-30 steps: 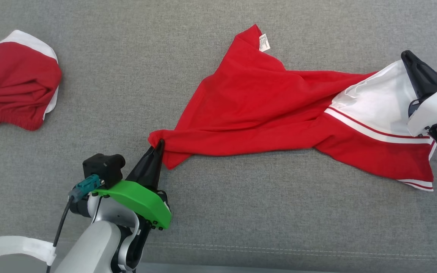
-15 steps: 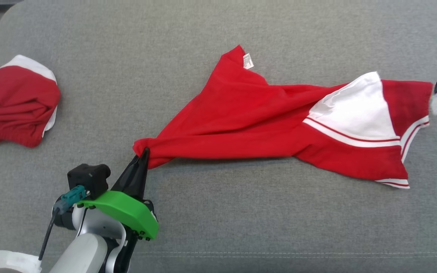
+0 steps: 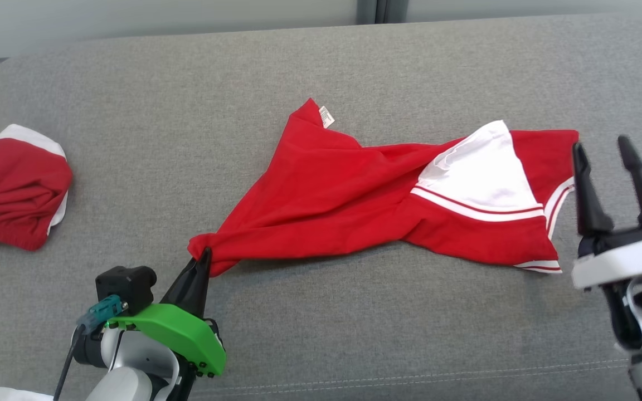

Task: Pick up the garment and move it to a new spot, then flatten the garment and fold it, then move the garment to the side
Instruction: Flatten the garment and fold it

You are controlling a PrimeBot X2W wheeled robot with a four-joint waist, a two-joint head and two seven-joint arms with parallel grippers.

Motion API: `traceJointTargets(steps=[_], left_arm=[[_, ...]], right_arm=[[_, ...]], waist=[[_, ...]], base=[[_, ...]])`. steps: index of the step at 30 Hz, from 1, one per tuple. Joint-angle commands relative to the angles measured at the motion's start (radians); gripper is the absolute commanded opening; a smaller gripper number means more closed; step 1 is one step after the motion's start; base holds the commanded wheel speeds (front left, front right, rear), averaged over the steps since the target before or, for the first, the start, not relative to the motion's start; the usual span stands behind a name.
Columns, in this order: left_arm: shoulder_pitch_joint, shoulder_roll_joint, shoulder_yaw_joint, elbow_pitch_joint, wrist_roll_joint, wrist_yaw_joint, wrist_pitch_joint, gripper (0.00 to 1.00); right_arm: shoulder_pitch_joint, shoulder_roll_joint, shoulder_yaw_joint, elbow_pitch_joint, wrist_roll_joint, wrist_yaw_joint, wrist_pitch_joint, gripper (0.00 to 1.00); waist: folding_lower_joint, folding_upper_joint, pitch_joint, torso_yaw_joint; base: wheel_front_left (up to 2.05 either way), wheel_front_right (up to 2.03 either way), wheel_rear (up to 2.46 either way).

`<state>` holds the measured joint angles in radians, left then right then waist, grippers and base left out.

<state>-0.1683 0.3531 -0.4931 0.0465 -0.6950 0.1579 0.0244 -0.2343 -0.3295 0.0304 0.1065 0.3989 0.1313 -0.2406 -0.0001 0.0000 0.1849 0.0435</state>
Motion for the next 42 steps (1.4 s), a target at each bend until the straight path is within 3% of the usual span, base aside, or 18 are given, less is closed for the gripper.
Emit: traceJointTargets(steps=[1, 7, 19, 34, 42], left_arm=[[0.011, 0.005, 0.002, 0.005, -0.01, 0.003, 0.001, 0.0], [0.025, 0.012, 0.001, 0.011, -0.018, 0.005, 0.006, 0.0], [0.054, 0.018, -0.003, 0.023, -0.033, 0.01, 0.013, 0.0], [0.043, 0.024, -0.01, 0.02, -0.032, 0.012, 0.015, 0.0], [0.017, 0.015, -0.021, 0.01, -0.022, 0.012, 0.018, 0.0]], right_arm=[[0.038, 0.02, -0.009, -0.021, -0.02, -0.001, 0.012, 1.0], [0.146, 0.091, -0.028, -0.088, -0.063, -0.001, 0.047, 1.0], [0.244, 0.15, -0.036, -0.147, -0.077, -0.001, 0.099, 1.0], [0.231, 0.149, -0.038, -0.17, -0.065, -0.001, 0.108, 1.0], [0.131, 0.084, -0.066, -0.09, -0.011, -0.001, 0.132, 1.0]], waist=[[0.0001, 0.0, -0.015, -0.014], [0.0001, 0.0, -0.032, -0.026], [0.0001, 0.0, -0.068, -0.036], [0.0001, 0.0, -0.064, -0.031], [0.0001, 0.0, -0.028, -0.018]], base=[[0.0, 0.0, 0.0], [0.0, 0.0, 0.0], [0.0, 0.0, 0.0], [0.0, 0.0, 0.0], [0.0, 0.0, 0.0]])
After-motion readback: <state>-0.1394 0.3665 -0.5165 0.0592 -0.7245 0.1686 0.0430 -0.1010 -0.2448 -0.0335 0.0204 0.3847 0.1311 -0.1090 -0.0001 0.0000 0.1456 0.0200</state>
